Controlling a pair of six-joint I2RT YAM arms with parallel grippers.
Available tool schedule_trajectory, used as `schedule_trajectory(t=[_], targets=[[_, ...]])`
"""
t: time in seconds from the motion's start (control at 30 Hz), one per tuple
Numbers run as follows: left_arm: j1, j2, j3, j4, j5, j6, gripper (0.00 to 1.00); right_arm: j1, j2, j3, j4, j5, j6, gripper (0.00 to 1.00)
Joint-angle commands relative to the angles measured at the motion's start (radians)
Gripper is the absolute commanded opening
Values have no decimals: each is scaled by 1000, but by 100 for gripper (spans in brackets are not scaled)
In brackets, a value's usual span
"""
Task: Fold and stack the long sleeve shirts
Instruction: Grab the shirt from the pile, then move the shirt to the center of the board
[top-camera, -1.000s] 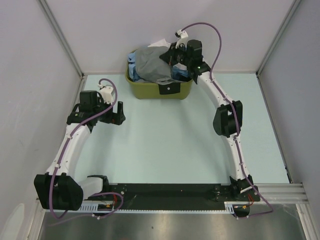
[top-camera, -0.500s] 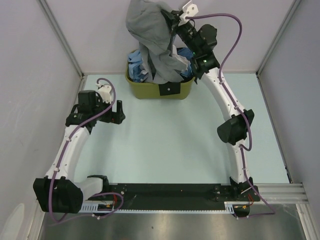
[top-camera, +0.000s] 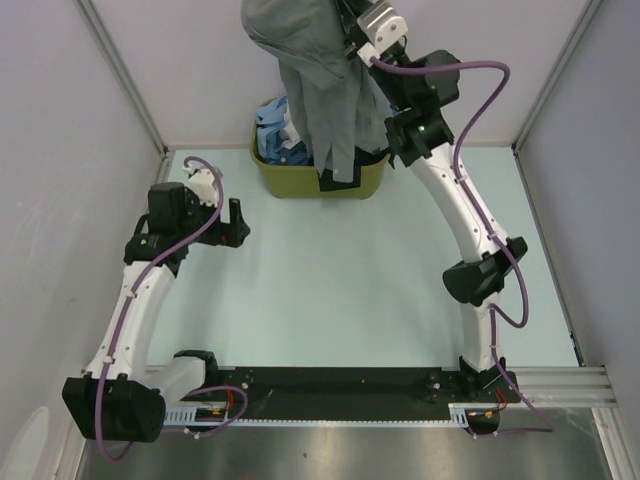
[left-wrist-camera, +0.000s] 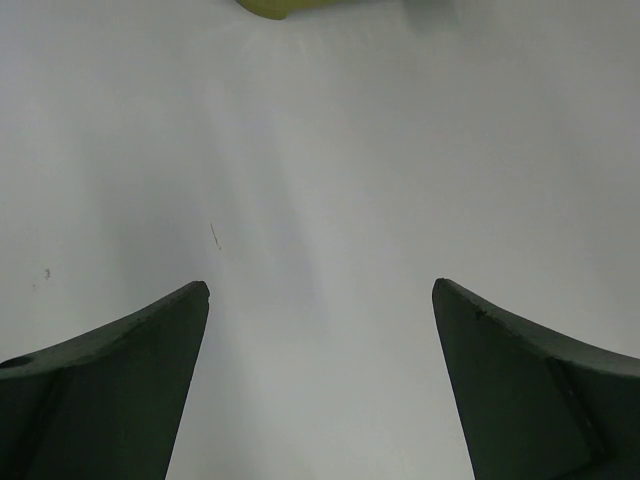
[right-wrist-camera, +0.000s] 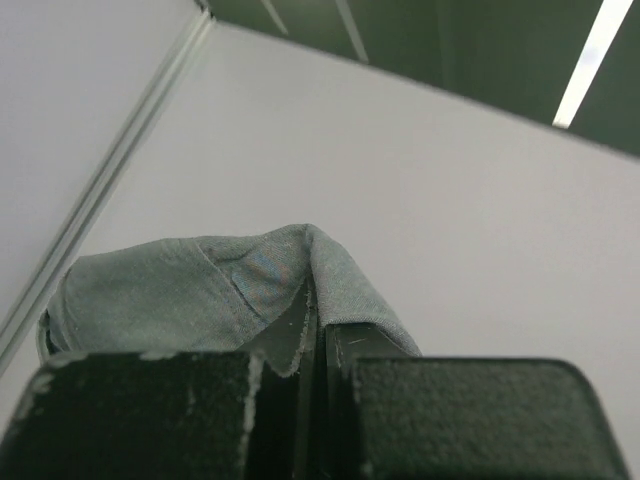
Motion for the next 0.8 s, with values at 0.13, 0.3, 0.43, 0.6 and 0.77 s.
schedule_trajectory(t=[0.13,0.3,0.43,0.6,0.77], targets=[[6,-86,32,24,17,-36,99,181,-197,73,88,-39,-244,0],[18,-134,33,7,27,-59,99,282,-287,-14,-18,12,-269,0],[104,-151,49,-7,136,-74,99,333,-415,-211,-160,188,-100,0],[125,-149,56,-31,202,2,99,97,-747,-698,-508,394,309,7],[116,-99,44,-106,330,244,99,-549,-1111,-1376,-1023,43,529,81]])
